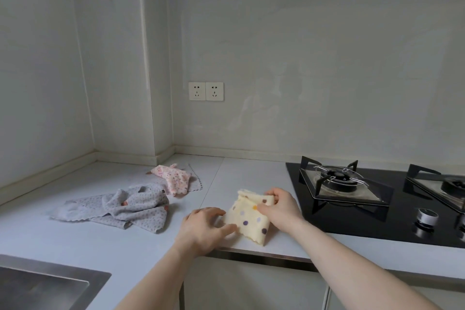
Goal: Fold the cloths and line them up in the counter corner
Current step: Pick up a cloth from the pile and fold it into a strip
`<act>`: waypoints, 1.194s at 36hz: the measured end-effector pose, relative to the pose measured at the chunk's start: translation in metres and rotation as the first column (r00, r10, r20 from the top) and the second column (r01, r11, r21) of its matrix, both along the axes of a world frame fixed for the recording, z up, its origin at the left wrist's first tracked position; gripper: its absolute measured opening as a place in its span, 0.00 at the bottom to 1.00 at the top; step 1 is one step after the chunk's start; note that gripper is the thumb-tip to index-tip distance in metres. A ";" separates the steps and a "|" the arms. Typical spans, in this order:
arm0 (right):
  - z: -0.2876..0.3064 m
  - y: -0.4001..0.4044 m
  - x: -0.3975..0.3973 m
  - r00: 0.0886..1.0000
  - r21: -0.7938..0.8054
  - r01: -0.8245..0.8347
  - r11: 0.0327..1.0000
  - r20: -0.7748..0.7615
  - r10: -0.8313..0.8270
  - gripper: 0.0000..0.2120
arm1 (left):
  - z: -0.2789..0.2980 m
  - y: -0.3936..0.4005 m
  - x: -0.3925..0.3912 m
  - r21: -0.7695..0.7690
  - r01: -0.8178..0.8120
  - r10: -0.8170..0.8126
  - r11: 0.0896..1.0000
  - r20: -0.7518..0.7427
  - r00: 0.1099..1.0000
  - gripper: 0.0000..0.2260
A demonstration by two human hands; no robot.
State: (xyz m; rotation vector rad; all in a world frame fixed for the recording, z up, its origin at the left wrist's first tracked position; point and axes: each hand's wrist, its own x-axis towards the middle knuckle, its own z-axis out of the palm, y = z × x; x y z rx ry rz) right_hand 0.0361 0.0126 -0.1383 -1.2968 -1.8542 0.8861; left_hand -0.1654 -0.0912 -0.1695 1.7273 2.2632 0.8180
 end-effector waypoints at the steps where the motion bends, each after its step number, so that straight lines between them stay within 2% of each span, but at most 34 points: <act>1: -0.004 -0.001 0.001 1.000 0.071 -0.010 0.997 0.021 0.009 0.09 | 0.000 0.000 0.000 0.001 0.001 -0.001 1.000 -0.007 1.000 0.28; 5: -0.017 -0.010 0.009 0.979 0.255 -0.104 0.961 0.198 0.053 0.07 | -0.001 0.001 0.002 0.013 -0.006 0.006 1.000 -0.042 0.999 0.27; 9: -0.022 -0.015 0.014 0.945 0.302 -0.208 0.930 0.308 0.112 0.08 | -0.002 0.002 0.003 0.028 -0.012 0.014 1.000 -0.085 0.996 0.27; 13: -0.023 -0.020 0.018 0.942 0.271 -0.269 0.924 0.271 0.195 0.09 | -0.002 0.001 0.004 0.049 -0.037 0.041 0.998 -0.095 0.995 0.27; 20: -0.025 -0.026 0.022 0.932 0.312 -0.337 0.889 0.245 0.267 0.11 | -0.003 0.002 0.004 0.052 -0.048 0.053 0.997 -0.092 0.994 0.27; 29: -0.035 -0.031 0.020 0.919 0.224 -0.375 0.900 0.220 0.328 0.11 | -0.002 0.002 0.003 0.024 -0.046 0.047 0.999 -0.056 0.997 0.26; 34: -0.031 -0.025 0.022 0.925 0.108 -0.378 0.920 0.077 0.371 0.12 | 0.009 0.005 0.006 -0.023 -0.073 0.076 0.997 0.159 0.984 0.17; 37: -0.034 -0.019 0.020 0.933 0.099 -0.357 0.929 0.091 0.348 0.14 | 0.018 0.016 0.006 -0.068 -0.131 0.143 0.989 0.217 0.966 0.28; 40: -0.036 -0.017 0.020 0.931 0.117 -0.364 0.924 0.078 0.357 0.09 | 0.015 0.028 0.010 -0.084 -0.150 0.159 0.985 0.105 0.982 0.35; 42: -0.035 -0.017 0.022 0.920 0.137 -0.391 0.910 0.075 0.384 0.05 | 0.006 0.032 0.014 -0.078 -0.159 0.158 0.984 -0.010 0.987 0.33; 43: -0.035 -0.019 0.023 0.919 0.139 -0.393 0.909 0.077 0.386 0.06 | 0.003 0.031 0.016 -0.062 -0.151 0.148 0.987 -0.051 0.988 0.31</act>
